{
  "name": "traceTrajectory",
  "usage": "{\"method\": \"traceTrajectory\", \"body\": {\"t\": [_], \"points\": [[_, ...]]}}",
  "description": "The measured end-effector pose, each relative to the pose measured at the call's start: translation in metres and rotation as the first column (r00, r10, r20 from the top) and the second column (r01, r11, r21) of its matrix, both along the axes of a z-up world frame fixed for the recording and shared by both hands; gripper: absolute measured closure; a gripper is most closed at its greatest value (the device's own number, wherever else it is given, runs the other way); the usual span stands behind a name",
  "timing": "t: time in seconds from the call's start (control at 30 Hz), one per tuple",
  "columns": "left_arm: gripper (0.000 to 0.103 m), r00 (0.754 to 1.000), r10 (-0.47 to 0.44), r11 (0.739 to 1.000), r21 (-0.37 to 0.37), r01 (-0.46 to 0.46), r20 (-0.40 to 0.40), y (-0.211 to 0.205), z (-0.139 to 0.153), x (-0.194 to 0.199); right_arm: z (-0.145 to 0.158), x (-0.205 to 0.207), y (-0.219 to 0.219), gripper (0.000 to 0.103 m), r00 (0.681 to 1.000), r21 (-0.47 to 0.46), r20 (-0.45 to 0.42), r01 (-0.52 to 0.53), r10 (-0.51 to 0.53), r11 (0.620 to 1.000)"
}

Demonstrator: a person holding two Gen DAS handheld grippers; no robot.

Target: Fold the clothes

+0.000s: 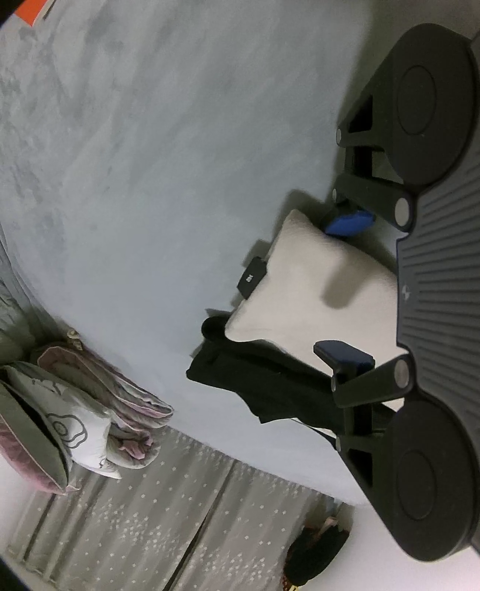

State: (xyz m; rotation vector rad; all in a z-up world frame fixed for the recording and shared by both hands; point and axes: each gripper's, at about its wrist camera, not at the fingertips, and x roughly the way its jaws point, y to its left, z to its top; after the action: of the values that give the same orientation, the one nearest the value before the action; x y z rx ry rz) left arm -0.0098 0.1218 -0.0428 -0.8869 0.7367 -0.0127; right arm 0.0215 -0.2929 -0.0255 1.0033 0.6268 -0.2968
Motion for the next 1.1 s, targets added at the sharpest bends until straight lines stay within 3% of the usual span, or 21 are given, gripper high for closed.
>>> {"method": "traceTrajectory", "body": {"t": [0.2, 0.27, 0.37, 0.43, 0.47, 0.83, 1.1], "points": [[0.053, 0.998, 0.06, 0.998, -0.024, -0.06, -0.005, 0.002, -0.004, 0.004, -0.003, 0.008, 0.001, 0.048, 1.0, -0.024, 0.028, -0.002, 0.003, 1.0], [0.061, 0.997, 0.074, 0.997, -0.022, -0.075, -0.008, 0.003, -0.005, 0.006, -0.004, 0.01, 0.002, 0.053, 0.999, -0.035, 0.033, -0.009, 0.01, 0.999], [0.081, 0.995, 0.092, 0.996, -0.011, -0.093, -0.026, 0.005, -0.008, 0.007, -0.008, 0.012, -0.001, 0.067, 0.999, -0.024, 0.039, -0.014, 0.015, 1.0], [0.088, 0.994, 0.104, 0.995, -0.01, -0.104, -0.04, 0.008, -0.01, 0.008, -0.011, 0.013, -0.005, 0.085, 0.999, -0.007, 0.038, -0.019, 0.019, 1.0], [0.09, 0.994, 0.105, 0.994, -0.015, -0.106, -0.043, 0.01, -0.011, 0.008, -0.012, 0.012, -0.007, 0.086, 0.999, 0.003, 0.042, -0.021, 0.021, 1.0], [0.094, 0.993, 0.104, 0.992, 0.058, -0.107, 0.055, 0.006, 0.013, -0.013, 0.003, -0.003, -0.007, 0.09, 0.992, -0.003, 0.123, -0.024, 0.024, 1.0], [0.094, 0.995, 0.061, 0.995, 0.071, -0.066, 0.075, 0.02, 0.028, -0.039, 0.019, -0.021, -0.002, 0.091, 0.992, 0.001, 0.118, -0.053, 0.052, 0.999]]}}
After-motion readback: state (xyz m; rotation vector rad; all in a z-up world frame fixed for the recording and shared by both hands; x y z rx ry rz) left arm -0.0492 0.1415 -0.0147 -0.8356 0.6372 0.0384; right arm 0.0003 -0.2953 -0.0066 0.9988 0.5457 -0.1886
